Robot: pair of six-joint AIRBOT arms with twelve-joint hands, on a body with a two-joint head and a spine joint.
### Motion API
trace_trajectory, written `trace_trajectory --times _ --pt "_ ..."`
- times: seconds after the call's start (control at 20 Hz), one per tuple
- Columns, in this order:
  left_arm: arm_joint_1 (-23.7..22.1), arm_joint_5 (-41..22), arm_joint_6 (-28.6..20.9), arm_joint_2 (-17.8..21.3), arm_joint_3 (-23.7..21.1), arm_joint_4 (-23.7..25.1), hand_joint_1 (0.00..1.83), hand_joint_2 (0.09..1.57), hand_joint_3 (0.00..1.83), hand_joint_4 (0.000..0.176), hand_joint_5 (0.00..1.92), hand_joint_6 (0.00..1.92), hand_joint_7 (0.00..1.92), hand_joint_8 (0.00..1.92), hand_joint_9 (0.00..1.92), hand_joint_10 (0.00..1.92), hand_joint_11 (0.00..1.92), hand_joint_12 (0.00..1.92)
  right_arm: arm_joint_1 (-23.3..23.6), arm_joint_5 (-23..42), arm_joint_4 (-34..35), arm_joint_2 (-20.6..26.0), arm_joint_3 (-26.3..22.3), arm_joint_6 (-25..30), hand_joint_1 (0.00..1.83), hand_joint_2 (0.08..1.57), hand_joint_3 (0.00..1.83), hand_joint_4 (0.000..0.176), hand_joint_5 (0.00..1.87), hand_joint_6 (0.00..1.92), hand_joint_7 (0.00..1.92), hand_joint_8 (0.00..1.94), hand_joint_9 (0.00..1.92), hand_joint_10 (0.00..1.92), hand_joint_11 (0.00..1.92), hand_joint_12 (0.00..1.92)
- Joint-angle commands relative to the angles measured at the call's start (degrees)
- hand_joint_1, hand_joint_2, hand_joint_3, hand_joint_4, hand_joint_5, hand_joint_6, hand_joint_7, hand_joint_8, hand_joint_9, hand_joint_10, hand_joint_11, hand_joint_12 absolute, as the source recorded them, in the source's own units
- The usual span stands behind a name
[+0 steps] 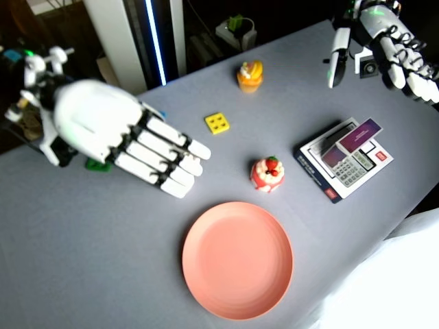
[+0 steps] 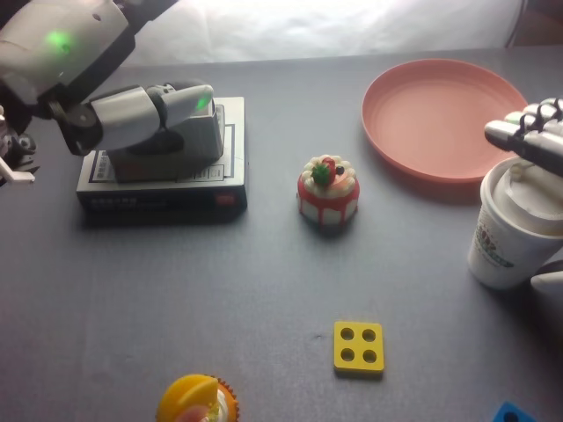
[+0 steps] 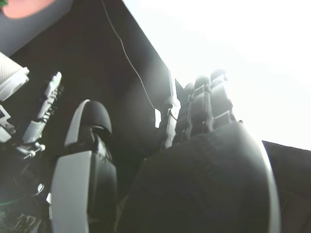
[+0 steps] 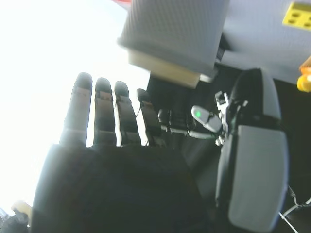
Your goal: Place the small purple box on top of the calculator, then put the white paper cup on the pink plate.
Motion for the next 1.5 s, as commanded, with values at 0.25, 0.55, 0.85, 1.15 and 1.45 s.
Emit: trace_trajectory --times 0.25,0.55,0.85,1.15,1.45 --pt "-0.6 -7.5 -0.52 0.27 -0.26 -0.45 0.51 1.28 0.01 0.136 0.02 0.01 0.0 0.0 0.0 0.0 0.0 0.0 1.75 4.14 1.62 -2.31 2.16 0.23 1.09 1.05 0.0 0.0 0.13 0.35 0.24 0.36 0.09 1.09 0.0 1.51" --pt "0.5 -8.33 -0.92 0.52 -0.25 -1.21 0.51 1.3 0.01 0.134 0.01 0.0 0.0 0.0 0.0 0.0 0.0 0.0 2.82 7.59 1.26 -1.47 1.43 0.4 1.27 1.1 0.01 0.0 0.24 1.38 0.4 1.37 0.39 1.74 0.24 1.92" --pt "1.52 -9.23 -1.39 0.59 -0.51 -1.4 0.56 1.31 0.01 0.134 0.02 0.0 0.0 0.0 0.0 0.0 0.0 0.0 6.99 10.83 1.65 -0.79 2.71 0.45 1.18 1.12 0.01 0.0 0.16 1.44 0.27 1.34 0.27 1.61 0.15 1.92" --pt "2.69 -9.58 -2.03 0.48 -0.54 -1.69 0.65 1.29 0.0 0.095 0.04 0.0 0.0 0.0 0.0 0.0 0.0 0.74 14.97 5.71 7.62 -8.22 11.76 0.46 1.3 1.27 0.02 0.0 0.01 1.34 0.55 1.52 0.19 1.42 0.0 1.71" --pt "3.16 -9.94 -2.24 -0.02 -0.26 -1.97 0.62 1.3 0.0 0.087 0.05 0.0 0.0 0.0 0.0 0.0 0.0 0.07 21.73 -6.21 13.66 -18.39 24.28 0.46 1.28 1.27 0.0 0.0 0.29 0.94 0.58 1.44 0.27 1.39 0.0 1.72"
